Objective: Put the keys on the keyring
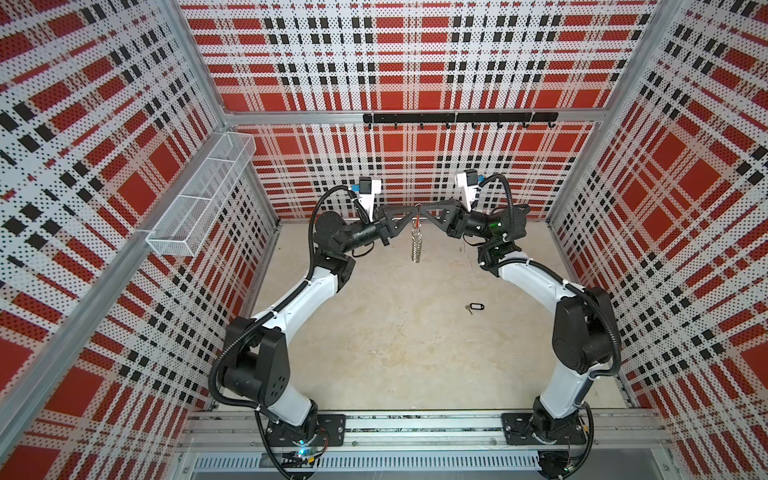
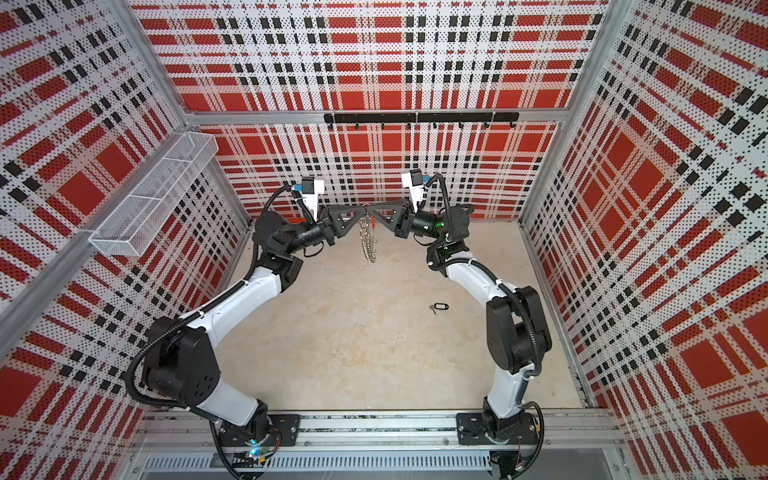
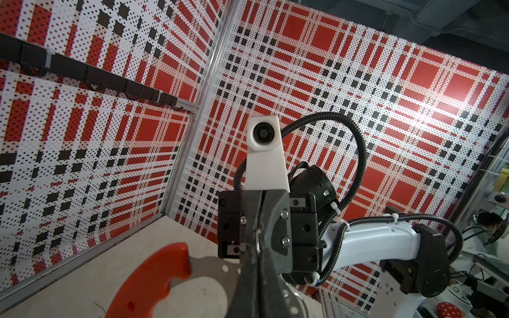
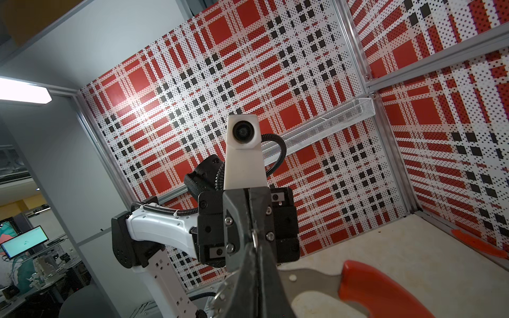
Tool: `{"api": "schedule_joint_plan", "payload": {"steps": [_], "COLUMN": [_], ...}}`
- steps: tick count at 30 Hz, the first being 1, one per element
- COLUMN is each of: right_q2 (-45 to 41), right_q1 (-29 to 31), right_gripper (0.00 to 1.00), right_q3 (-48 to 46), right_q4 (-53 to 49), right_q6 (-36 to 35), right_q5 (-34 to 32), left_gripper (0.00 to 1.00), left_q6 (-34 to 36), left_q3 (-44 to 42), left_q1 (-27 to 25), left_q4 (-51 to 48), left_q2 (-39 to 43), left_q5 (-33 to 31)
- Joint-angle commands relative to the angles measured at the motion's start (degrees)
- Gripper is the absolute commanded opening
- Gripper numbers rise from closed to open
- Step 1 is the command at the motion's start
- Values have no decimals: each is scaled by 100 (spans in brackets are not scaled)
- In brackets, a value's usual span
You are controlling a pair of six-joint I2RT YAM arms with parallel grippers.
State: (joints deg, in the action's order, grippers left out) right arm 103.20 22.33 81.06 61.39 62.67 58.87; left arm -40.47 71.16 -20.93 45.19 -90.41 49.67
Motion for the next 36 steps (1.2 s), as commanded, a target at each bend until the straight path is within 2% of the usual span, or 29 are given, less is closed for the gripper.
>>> {"api": "schedule_joint_plan", "payload": {"steps": [1,4,6,10,14,16,17,18,20,21,24,28,30,31,34,36], "right_q2": [-54,-93,-153,-381,-918,-1404,-1712,-1970,-2353,-2552,-3091,-3719,-3820,-3785,-3383,-3128], "right_q1": [38,39,41,-46,-430,-631,-668,-651,-507,-460,-440,-400,-400,-404,-401,-389], "right_gripper": [10,18,36,43,49,50,51,52,52,52,50,49,51,51,53,52], "right_q3": [174,139,105,-82,-635,-991,-1126,-1168,-1268,-1449,-2271,-3130,-3374,-3425,-3628,-3823], "right_q4": [203,26,-113,-513,-1112,-2284,-3037,-4159,-5708,-6161,-6699,-7193,-7508,-7619,-7688,-7520], "right_q6": [18,-135,-259,-613,-1061,-1769,-2346,-2980,-3808,-3897,-3888,-3677,-3429,-3403,-3639,-3717], "right_q5": [-51,-78,-102,-286,-775,-1446,-2083,-2952,-4692,-5490,-6816,-7931,-7954,-7729,-6504,-6016], "left_gripper": [0,0,0,0,0,0,0,0,0,0,0,0,0,0,0,0], "left_q6": [87,189,336,859,991,997,1024,1083,1275,1354,1289,1150,1194,1228,1530,1577], "left_q3": [175,115,36,-68,-205,-300,-386,-501,-751,-908,-1317,-1824,-2095,-2190,-2456,-2629], "left_q1": [-54,-58,-47,-59,-109,-137,-155,-178,-261,-314,-458,-667,-756,-775,-785,-770], "left_q4": [145,135,95,-369,-450,-466,-483,-509,-591,-622,-614,-635,-637,-634,-643,-634], "left_q2": [-44,17,94,245,326,372,420,479,603,670,786,947,1044,1073,1137,1179], "left_q5": [225,139,-25,-388,-561,-698,-830,-994,-1329,-1531,-1977,-2705,-2992,-3064,-2974,-3007]}}
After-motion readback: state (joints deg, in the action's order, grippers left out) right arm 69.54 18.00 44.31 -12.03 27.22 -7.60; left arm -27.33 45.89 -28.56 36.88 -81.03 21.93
